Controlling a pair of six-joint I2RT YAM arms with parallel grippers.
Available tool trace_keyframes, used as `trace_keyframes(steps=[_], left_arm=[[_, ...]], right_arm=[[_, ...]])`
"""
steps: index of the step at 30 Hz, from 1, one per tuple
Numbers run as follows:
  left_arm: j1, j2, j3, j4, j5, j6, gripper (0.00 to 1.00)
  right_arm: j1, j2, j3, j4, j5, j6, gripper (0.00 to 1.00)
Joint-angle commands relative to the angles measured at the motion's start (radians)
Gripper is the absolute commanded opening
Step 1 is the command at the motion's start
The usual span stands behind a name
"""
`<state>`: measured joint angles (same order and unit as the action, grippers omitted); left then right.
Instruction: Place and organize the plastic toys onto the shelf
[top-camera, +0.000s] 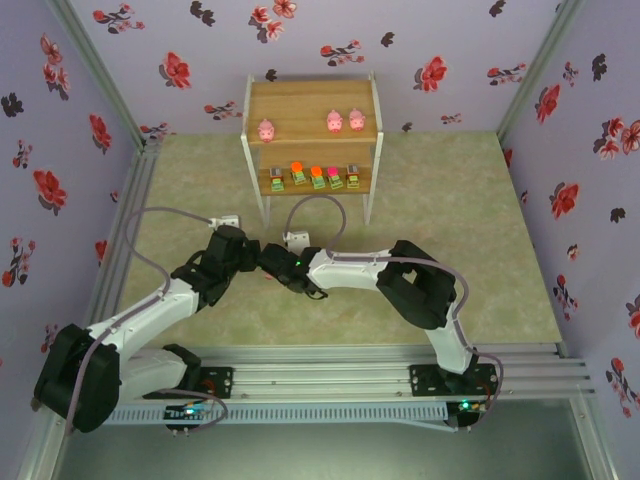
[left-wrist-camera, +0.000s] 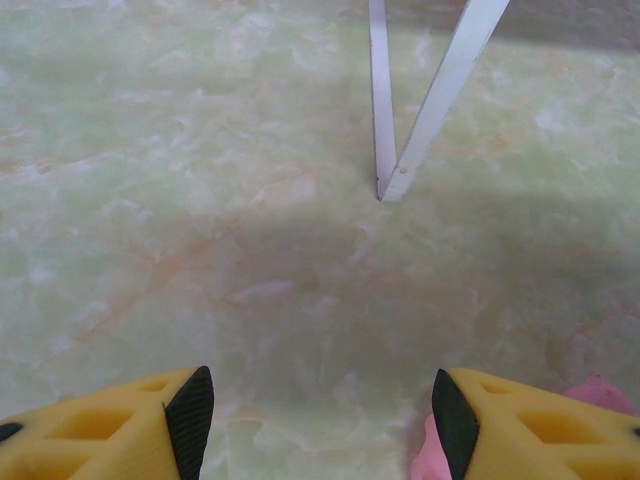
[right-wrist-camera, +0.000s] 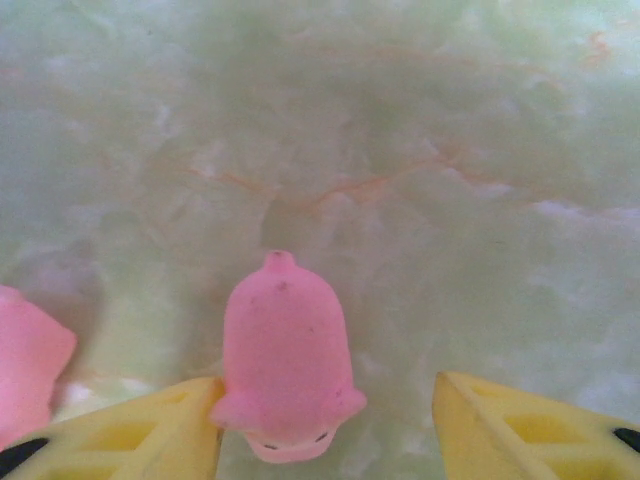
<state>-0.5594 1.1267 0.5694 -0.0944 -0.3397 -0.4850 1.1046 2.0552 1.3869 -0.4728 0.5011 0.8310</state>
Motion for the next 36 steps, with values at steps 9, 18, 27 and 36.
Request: trace_keyframes(steps=[9,18,27,36], left_arm=[[0.008,0.024,0.035,-0.009,0.001,-0.009,0.64],[0.01,0.045,0.041,-0.006,0.009,-0.009,0.64],[0.009,0.068,0.045,0.002,0.019,-0.009,0.64],[0.01,0.072,0.045,0.004,0.023,-0.01,0.64]], right_arm=[[-0.02,-0.023,0.019,0.018,-0.017,-0.052,0.39],[-0.043,-0.026,0.021,0.041,-0.066,-0.124,0.34],[-0.051,-0.001,0.044,0.039,-0.101,-0.155,0.28],[-0.052,0.011,0.048,0.031,-0.103,-0.154,0.25]])
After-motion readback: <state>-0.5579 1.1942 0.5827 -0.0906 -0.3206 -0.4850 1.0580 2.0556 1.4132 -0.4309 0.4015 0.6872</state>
